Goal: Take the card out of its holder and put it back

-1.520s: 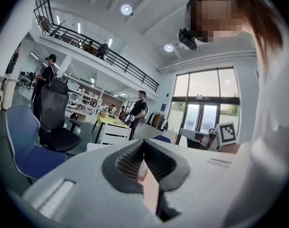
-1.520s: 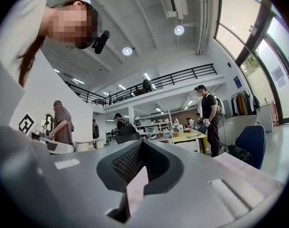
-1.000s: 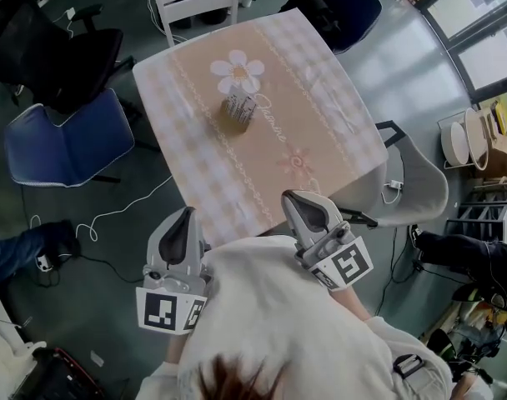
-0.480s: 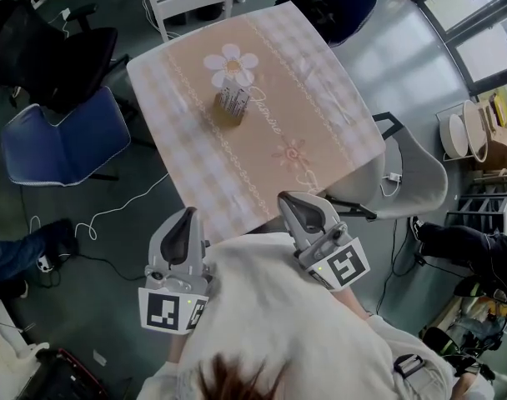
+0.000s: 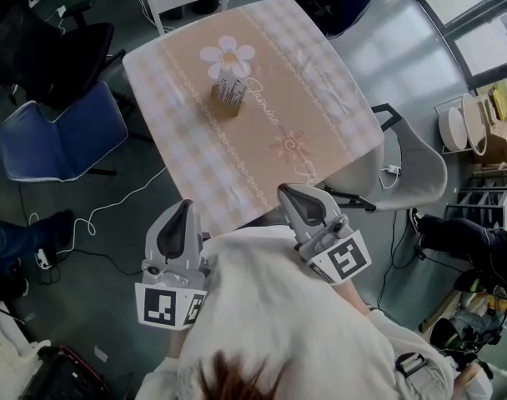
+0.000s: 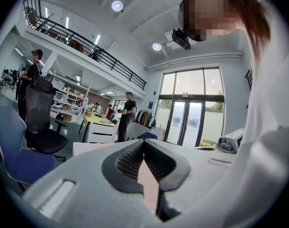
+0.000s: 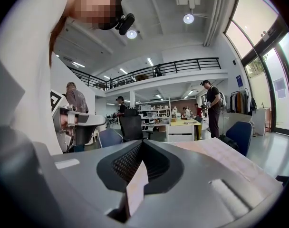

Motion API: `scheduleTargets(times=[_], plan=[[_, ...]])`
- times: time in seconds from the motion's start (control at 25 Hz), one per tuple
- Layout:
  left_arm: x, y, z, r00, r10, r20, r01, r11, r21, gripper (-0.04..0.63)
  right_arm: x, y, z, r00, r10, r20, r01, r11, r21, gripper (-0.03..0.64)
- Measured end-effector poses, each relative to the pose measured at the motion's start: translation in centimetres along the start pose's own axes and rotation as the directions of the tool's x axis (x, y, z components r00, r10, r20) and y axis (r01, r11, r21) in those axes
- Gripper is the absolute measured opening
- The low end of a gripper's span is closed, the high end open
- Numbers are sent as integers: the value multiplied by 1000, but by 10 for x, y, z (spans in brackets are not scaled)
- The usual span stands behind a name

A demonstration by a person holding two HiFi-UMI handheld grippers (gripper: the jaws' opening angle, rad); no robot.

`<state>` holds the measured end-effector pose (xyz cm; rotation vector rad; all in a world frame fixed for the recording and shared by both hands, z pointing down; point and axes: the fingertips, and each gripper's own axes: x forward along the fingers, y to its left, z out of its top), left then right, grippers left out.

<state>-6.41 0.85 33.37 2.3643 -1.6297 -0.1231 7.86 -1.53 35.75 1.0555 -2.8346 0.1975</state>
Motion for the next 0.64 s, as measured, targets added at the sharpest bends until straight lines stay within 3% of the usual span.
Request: scheduleTargets(times=[0.36, 0.64], plan=[[-6, 22, 9, 999, 36, -2, -36, 998, 46, 0, -3, -20, 18, 997, -57, 45, 57, 998, 7, 2], [0, 20, 5, 1000, -6, 15, 4, 997, 83, 0, -8, -17, 16, 998, -42, 47, 43, 999, -33, 2]])
